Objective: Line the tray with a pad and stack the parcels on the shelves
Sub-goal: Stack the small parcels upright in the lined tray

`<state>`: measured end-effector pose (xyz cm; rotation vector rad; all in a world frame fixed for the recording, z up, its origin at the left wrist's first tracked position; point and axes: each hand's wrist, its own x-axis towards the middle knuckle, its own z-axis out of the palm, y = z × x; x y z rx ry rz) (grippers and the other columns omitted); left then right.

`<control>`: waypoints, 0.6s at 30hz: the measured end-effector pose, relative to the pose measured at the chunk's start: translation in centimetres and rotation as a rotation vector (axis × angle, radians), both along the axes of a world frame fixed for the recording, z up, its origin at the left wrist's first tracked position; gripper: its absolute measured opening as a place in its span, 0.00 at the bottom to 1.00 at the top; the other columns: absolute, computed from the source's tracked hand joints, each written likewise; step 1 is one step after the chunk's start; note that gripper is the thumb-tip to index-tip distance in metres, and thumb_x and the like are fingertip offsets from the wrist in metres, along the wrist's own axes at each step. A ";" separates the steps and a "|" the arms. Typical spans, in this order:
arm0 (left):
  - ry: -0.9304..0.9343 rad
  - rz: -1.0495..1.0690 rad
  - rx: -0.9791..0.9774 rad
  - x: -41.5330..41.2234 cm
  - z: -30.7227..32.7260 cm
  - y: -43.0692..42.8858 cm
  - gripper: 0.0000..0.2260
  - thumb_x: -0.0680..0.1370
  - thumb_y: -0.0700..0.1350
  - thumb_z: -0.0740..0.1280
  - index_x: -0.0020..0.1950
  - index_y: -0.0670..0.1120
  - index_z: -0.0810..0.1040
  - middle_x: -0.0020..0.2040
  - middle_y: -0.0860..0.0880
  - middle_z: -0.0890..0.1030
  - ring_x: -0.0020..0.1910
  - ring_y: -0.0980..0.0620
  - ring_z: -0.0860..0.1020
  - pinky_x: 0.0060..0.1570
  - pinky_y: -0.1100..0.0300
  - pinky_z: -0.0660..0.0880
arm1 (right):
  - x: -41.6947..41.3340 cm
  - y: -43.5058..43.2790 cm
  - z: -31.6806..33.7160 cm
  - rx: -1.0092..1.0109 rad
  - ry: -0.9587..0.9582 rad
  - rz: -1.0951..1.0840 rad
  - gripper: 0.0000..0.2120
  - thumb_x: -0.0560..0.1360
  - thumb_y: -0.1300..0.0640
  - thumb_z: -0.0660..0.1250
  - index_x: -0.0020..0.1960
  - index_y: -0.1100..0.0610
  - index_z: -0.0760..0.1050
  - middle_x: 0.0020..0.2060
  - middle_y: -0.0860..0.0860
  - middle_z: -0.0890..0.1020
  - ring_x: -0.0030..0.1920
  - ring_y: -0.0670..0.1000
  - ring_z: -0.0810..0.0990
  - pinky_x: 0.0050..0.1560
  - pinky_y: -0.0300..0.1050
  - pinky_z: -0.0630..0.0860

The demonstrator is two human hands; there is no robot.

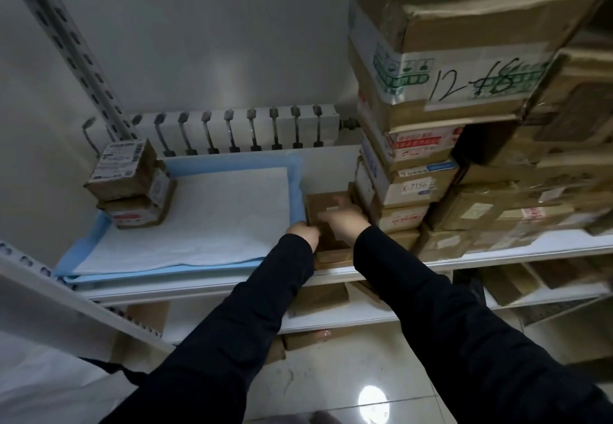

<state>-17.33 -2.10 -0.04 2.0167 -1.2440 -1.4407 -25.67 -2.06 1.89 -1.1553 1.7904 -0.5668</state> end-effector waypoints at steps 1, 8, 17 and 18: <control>-0.040 -0.030 0.001 -0.1 -0.3 0.2 0.16 0.79 0.41 0.60 0.66 0.36 0.72 0.64 0.37 0.74 0.62 0.39 0.73 0.59 0.55 0.71 | -0.1 0.0 -0.3 -0.001 0.002 -0.007 0.34 0.75 0.50 0.66 0.76 0.54 0.55 0.70 0.57 0.67 0.68 0.60 0.69 0.65 0.58 0.70; -0.088 -0.111 -0.048 -0.6 -0.4 1.0 0.29 0.75 0.45 0.68 0.74 0.44 0.62 0.68 0.40 0.69 0.65 0.41 0.71 0.64 0.54 0.70 | -1.3 0.3 1.2 0.013 -0.182 -0.085 0.23 0.79 0.57 0.62 0.72 0.60 0.61 0.63 0.59 0.74 0.62 0.59 0.74 0.59 0.50 0.73; -0.327 -0.384 -0.134 -1.0 -0.1 2.0 0.43 0.70 0.49 0.74 0.76 0.53 0.51 0.70 0.43 0.62 0.68 0.40 0.65 0.67 0.49 0.66 | -0.9 0.2 2.8 0.058 -0.258 -0.126 0.14 0.81 0.58 0.58 0.63 0.64 0.71 0.50 0.60 0.75 0.59 0.61 0.74 0.60 0.53 0.72; -0.298 -0.346 -0.125 -1.0 -0.1 1.9 0.41 0.70 0.49 0.74 0.75 0.53 0.53 0.70 0.43 0.63 0.68 0.40 0.65 0.67 0.49 0.67 | -0.8 0.2 2.8 0.060 -0.261 -0.128 0.15 0.81 0.58 0.58 0.63 0.64 0.72 0.54 0.62 0.76 0.58 0.61 0.75 0.60 0.53 0.72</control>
